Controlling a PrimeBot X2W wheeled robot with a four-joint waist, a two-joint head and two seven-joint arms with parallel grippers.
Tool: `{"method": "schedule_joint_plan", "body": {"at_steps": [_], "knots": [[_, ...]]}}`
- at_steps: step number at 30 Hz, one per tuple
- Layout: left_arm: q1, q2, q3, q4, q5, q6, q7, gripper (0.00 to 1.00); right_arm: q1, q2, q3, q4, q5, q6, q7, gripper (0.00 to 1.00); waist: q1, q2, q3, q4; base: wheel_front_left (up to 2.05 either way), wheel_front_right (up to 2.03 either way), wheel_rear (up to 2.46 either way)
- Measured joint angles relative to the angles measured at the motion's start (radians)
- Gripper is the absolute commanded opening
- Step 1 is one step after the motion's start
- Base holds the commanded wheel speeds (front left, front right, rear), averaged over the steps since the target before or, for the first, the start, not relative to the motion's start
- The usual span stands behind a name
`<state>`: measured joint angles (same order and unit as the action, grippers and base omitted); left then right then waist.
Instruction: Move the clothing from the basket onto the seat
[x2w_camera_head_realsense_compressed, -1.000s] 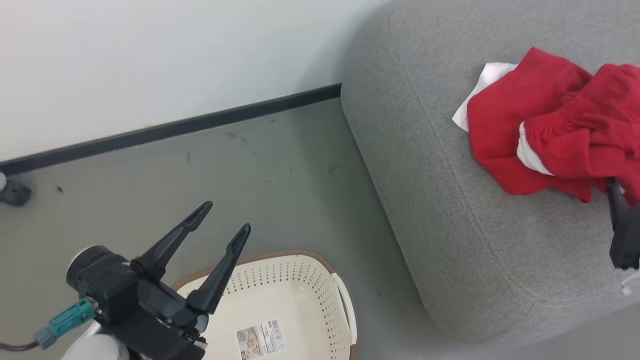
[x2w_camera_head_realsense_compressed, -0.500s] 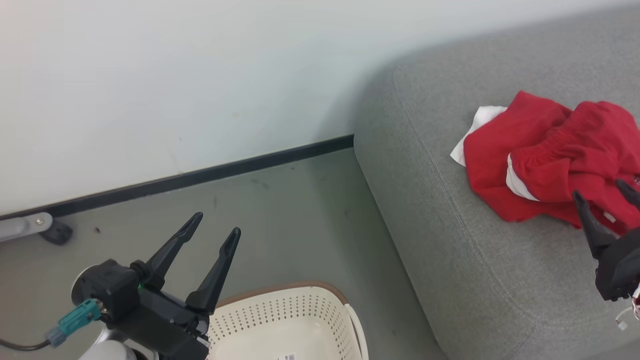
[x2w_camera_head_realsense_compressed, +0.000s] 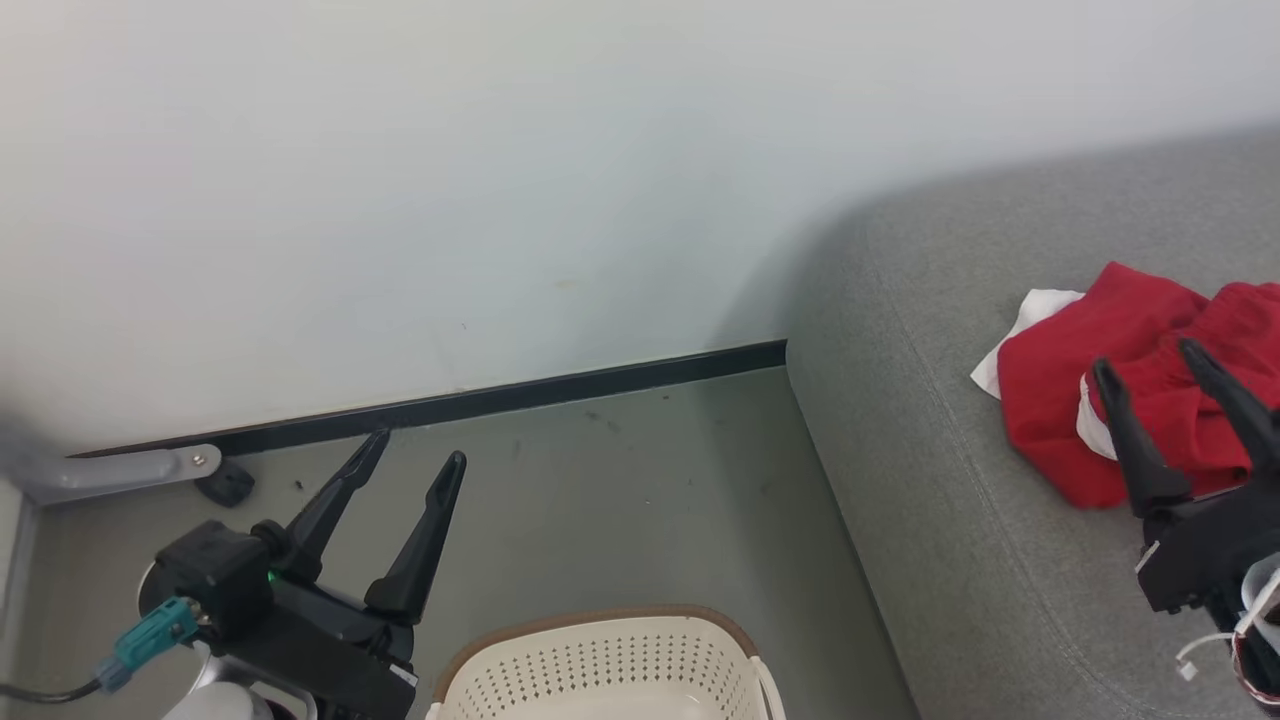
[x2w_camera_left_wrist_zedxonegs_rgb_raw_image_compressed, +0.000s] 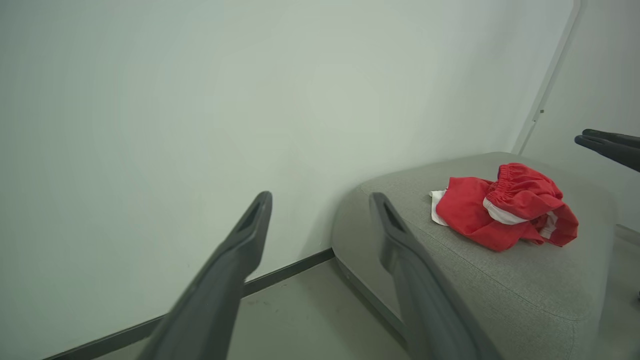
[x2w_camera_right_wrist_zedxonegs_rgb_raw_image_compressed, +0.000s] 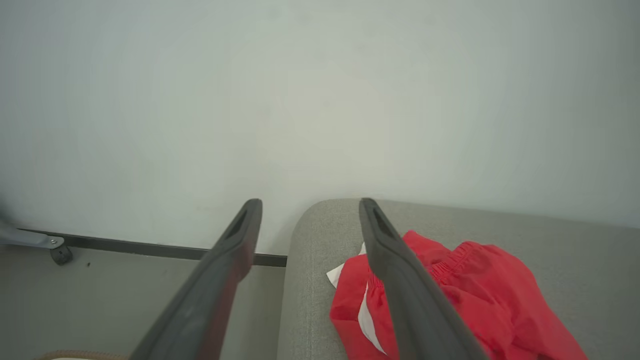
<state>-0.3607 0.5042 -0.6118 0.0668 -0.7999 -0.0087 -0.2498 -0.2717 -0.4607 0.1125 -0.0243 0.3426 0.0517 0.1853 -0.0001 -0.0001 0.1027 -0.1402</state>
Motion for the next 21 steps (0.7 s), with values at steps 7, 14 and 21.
{"method": "schedule_joint_plan", "body": {"at_steps": [7,14,21], "knots": [[0.006,0.0,0.026,0.009,0.0,0.003,0.0,1.0,0.0,0.098,0.03,-0.003,0.038,-0.005,-0.094,1.0,0.0,0.0,-0.024,0.044,0.0,0.0,0.0],[0.037,-0.011,0.054,0.03,-0.006,0.019,-0.003,1.0,0.054,0.164,0.04,0.038,0.049,-0.021,-0.178,1.0,0.0001,0.0,-0.046,0.076,0.0,0.0,0.0],[0.099,-0.023,0.085,0.051,-0.008,0.044,-0.003,1.0,0.122,0.189,0.047,0.079,0.059,-0.016,-0.262,1.0,0.0001,0.0,-0.074,0.11,0.0,0.0,0.0]]}}
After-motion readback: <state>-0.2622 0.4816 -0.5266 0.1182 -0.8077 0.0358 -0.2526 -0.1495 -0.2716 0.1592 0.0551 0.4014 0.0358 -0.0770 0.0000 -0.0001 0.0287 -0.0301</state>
